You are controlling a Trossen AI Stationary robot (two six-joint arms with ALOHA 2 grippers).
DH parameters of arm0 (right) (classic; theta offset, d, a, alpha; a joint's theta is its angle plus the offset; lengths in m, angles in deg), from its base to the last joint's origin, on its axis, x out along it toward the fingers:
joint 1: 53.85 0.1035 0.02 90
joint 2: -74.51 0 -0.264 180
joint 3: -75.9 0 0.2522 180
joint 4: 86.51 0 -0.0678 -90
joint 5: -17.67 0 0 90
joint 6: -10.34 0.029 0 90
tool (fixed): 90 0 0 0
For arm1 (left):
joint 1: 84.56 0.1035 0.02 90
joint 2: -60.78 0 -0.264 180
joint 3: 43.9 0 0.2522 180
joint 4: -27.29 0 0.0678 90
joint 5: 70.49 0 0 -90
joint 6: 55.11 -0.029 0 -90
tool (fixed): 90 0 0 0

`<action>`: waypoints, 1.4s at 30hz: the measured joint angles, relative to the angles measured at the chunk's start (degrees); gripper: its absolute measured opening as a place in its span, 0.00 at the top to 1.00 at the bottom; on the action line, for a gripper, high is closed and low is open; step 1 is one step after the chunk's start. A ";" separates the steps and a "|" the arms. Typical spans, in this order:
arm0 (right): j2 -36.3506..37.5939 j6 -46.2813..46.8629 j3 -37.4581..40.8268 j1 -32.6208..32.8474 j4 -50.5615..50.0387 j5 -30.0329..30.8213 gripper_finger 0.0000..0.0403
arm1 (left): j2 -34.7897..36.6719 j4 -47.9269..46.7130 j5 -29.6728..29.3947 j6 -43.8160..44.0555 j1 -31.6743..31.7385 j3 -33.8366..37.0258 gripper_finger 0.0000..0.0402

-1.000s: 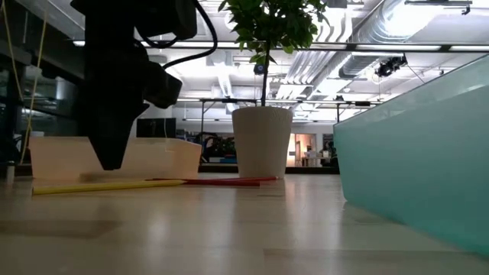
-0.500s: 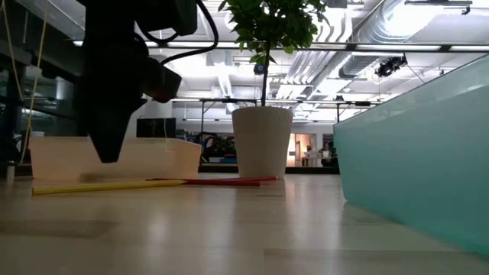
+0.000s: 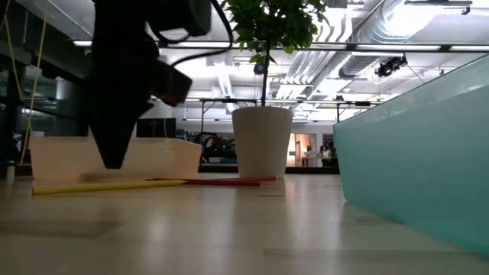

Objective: Sort pens & pencils
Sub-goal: Put the yellow colored pencil into the green bin

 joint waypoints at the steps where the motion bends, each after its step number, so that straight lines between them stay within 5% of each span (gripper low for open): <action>1: 0.02 -0.02 0.00 -0.01 0.01 -0.04 0.83 | -0.92 -1.48 0.00 -0.73 0.02 -0.81 0.71; 10: 0.07 0.01 0.00 0.01 -0.27 -1.31 0.83 | -4.50 -6.00 -0.87 -4.12 1.29 -5.61 0.71; 42: 1.14 0.04 0.00 0.01 -0.73 -2.52 0.83 | -7.24 -2.61 1.36 0.64 1.56 -3.85 0.71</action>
